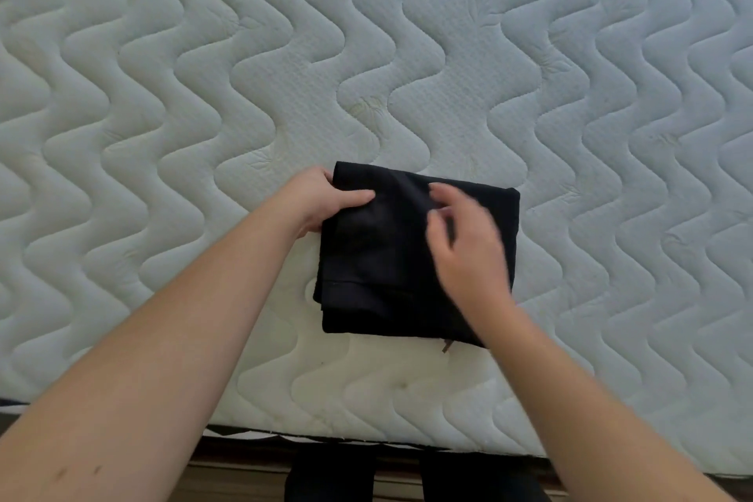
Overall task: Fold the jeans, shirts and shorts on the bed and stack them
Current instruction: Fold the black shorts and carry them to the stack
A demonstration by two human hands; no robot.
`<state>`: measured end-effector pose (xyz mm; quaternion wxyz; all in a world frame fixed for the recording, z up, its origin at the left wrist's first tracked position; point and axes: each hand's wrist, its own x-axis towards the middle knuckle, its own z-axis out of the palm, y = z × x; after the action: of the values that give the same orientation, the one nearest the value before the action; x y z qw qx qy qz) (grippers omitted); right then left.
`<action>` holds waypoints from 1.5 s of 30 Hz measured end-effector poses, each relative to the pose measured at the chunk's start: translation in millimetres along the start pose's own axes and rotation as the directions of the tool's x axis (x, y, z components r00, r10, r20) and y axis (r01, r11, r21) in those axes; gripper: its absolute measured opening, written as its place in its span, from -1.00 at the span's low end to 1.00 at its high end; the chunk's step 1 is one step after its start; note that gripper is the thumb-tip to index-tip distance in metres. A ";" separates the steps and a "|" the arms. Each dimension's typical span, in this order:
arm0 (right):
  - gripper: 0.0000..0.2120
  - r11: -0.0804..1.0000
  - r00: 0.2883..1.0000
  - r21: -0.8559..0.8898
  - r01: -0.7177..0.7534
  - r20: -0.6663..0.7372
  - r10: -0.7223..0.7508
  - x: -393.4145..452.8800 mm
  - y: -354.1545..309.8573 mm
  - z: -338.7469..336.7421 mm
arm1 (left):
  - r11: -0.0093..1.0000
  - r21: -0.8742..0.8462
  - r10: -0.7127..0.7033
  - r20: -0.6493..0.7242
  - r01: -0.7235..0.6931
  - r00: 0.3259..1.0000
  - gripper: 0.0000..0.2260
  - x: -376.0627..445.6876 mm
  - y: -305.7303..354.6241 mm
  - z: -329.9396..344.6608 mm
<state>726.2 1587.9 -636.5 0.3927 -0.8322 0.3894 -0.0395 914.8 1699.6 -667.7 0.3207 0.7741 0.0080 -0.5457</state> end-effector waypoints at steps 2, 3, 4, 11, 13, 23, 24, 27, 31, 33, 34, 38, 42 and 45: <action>-0.51 0.966 0.969 -0.139 -0.219 -0.144 0.199 17.1 34.4 -22.2 | 0.999 0.046 -0.004 0.016 0.003 1.000 -0.81 2.7 3.5 1.3; -0.41 0.917 0.921 -0.108 -0.384 -0.118 0.372 25.2 48.6 -31.8 | 0.999 0.053 -0.009 0.042 0.007 0.999 -0.84 2.9 3.9 0.1; -0.34 0.850 0.850 -0.013 -0.526 -0.030 0.526 32.4 60.2 -38.3 | 0.999 0.050 -0.011 0.068 0.008 0.998 -0.85 2.7 3.0 -2.1; -0.55 0.745 0.783 0.263 -0.613 0.328 0.528 47.1 85.3 -52.8 | 0.999 0.010 0.050 0.080 -0.051 0.996 -0.84 -21.5 -2.4 -5.3; -0.57 0.787 0.818 0.274 -0.553 0.357 0.451 43.3 77.5 -71.1 | 0.995 -0.005 0.099 0.089 -0.099 0.991 -0.83 -39.2 4.8 -6.9; -0.69 0.961 0.998 0.278 -0.006 0.060 -0.011 34.2 37.5 -193.9 | 0.594 0.409 0.764 -0.019 -0.692 0.644 -0.57 -122.0 80.3 -25.8; -0.63 0.973 0.999 0.226 0.043 0.005 -0.046 33.5 41.0 -196.2 | 0.504 0.495 0.823 -0.028 -0.708 0.567 -0.55 -120.6 80.0 -19.6; -0.53 0.981 0.970 -0.031 0.191 -0.144 -0.194 29.0 63.9 -187.3 | 0.312 0.616 0.921 -0.009 -0.723 0.390 -0.56 -99.2 58.2 8.3; -0.57 0.904 0.942 -0.371 0.210 -0.172 -0.290 -2.3 117.7 -146.0 | 0.297 0.681 0.903 0.028 -0.669 0.429 -0.56 -62.9 -7.3 58.4; -0.55 0.884 0.987 -0.452 0.121 -0.042 -0.156 -25.4 141.8 -121.9 | 0.338 0.740 0.782 0.122 -0.581 0.611 -0.42 -53.9 -43.7 84.8; -0.48 0.871 0.998 -0.489 0.040 0.053 -0.016 -37.4 151.2 -110.7 | 0.320 0.791 0.705 0.169 -0.521 0.689 -0.34 -53.8 -60.6 96.1; -0.32 0.896 0.974 -0.423 -0.136 0.107 0.198 -72.1 171.3 -86.0 | 0.375 0.786 0.649 0.157 -0.492 0.744 -0.33 -61.4 -89.1 113.4; -0.53 0.958 0.962 -0.089 -0.271 -0.017 0.271 -63.2 164.3 -87.6 | 0.600 0.599 0.717 -0.109 -0.530 0.689 -0.53 -58.4 -59.0 105.8; -0.49 0.918 0.920 0.090 -0.387 -0.026 0.391 -38.5 152.5 -92.4 | 0.898 0.238 0.435 -0.349 -0.370 0.830 -0.44 -42.2 -26.0 99.6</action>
<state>571.0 1497.3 -668.0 0.4183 -0.7201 0.5536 0.0050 804.7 1684.1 -664.3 0.3571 0.8749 -0.1352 -0.2978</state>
